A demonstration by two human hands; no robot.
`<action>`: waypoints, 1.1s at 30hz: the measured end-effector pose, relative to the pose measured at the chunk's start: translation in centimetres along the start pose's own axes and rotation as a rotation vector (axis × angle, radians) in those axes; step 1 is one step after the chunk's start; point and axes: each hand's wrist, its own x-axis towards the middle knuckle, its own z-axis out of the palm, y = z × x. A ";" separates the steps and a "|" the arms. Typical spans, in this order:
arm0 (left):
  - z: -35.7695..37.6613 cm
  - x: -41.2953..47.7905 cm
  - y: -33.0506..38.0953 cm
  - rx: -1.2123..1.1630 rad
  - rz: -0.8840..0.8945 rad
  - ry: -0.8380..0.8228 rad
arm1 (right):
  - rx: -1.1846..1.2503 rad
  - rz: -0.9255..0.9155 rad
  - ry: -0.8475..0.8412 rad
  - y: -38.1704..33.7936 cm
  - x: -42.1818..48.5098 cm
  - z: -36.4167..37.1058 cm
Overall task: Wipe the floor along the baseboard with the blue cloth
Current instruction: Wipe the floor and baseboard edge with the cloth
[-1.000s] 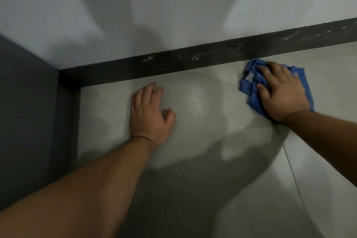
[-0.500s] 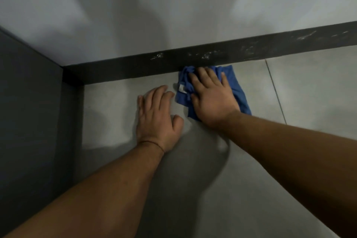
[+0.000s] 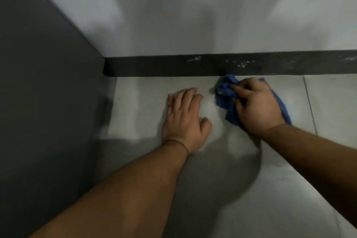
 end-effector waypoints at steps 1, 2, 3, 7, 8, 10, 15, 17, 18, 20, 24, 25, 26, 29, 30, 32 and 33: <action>0.0 0.0 0.0 -0.008 -0.004 0.009 | -0.002 -0.077 -0.061 -1.0 0.4 0.5; 0.1 0.0 0.0 -0.027 -0.010 0.022 | -0.027 -0.151 -0.123 -1.8 0.7 1.1; 0.1 0.0 -0.1 -0.056 -0.022 0.042 | -0.058 -0.206 -0.175 -2.6 1.0 1.7; 0.0 0.3 -0.2 -0.174 -0.136 0.089 | -0.087 -0.208 -0.317 -3.5 0.7 1.5; -0.1 0.4 -0.1 -0.195 -0.149 0.090 | -0.062 -0.181 -0.318 -3.1 0.2 0.9; -0.4 0.3 0.0 -0.235 -0.156 0.099 | 0.003 -0.092 -0.225 -1.7 -1.5 -0.5; -1.1 2.4 3.9 -0.045 0.165 0.153 | -0.089 0.067 -0.054 2.0 -5.5 -3.4; -1.1 3.5 6.5 0.094 0.258 0.030 | -0.137 0.114 -0.089 2.7 -6.2 -4.0; -0.9 3.9 7.5 0.166 0.224 -0.060 | -0.162 0.144 -0.108 2.9 -6.5 -4.2; -0.3 4.0 8.3 0.261 0.102 -0.175 | -0.192 0.183 -0.136 3.2 -7.1 -4.3; -0.3 2.4 7.0 0.099 -0.128 -0.139 | -0.203 0.263 -0.281 4.2 -7.7 -4.0; -0.4 2.2 6.4 0.017 -0.224 -0.087 | -0.216 0.273 -0.324 4.4 -7.7 -4.0; -0.6 2.1 5.8 -0.098 -0.345 -0.003 | -0.227 0.273 -0.352 4.6 -7.6 -4.0; -1.8 3.1 3.8 -0.588 -0.731 0.362 | -0.240 0.264 -0.401 4.5 -7.1 -4.4; -2.4 3.7 3.2 -0.717 -0.806 0.463 | -0.248 0.265 -0.411 4.4 -7.1 -4.5; -3.5 5.1 2.5 -0.851 -0.825 0.574 | -0.265 0.264 -0.424 4.4 -7.2 -4.7; -3.9 5.8 2.4 -0.878 -0.799 0.589 | -0.268 0.259 -0.432 4.4 -7.2 -4.9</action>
